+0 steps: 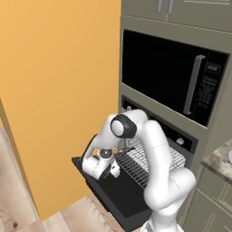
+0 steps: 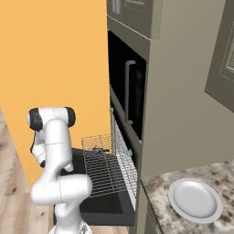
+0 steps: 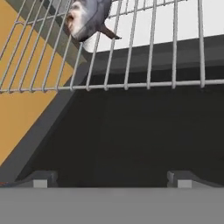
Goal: Place the fish on the top rack of the oven, and slide the tray back inside. Close the oven door.
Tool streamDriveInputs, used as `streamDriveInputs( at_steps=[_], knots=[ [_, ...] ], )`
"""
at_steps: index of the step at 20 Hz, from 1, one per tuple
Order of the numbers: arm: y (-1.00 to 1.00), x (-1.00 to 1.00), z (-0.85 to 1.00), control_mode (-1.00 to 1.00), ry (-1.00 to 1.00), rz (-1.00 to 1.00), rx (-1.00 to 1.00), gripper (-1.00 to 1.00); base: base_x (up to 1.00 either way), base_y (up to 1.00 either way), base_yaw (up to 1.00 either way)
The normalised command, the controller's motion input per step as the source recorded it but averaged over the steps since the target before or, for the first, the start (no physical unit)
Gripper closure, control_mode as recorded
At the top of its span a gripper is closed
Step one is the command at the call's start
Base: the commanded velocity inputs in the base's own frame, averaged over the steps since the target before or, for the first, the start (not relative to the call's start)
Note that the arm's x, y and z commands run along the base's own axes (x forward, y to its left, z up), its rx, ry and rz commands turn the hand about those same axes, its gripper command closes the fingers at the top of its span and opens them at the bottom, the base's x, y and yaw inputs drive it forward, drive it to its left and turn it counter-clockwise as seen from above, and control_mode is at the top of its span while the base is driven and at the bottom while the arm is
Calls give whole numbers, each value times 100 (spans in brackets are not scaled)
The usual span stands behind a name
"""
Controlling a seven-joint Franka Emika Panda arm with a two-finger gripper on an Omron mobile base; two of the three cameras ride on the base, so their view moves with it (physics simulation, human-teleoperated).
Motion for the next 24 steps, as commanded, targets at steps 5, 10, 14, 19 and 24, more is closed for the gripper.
streamDriveInputs(
  at_steps=[5,10,14,19,24],
  knots=[
    [-41,32,-82,-100,0,-11,-7,-100,0,0,0],
    [-93,25,-62,-100,0,-8,-1,-100,0,0,0],
    [-100,32,-51,-100,0,-8,0,-100,0,0,0],
    [-100,35,-44,-100,0,-6,0,-100,0,0,0],
    [-100,11,16,-100,0,-2,0,-100,0,0,0]
  ],
)
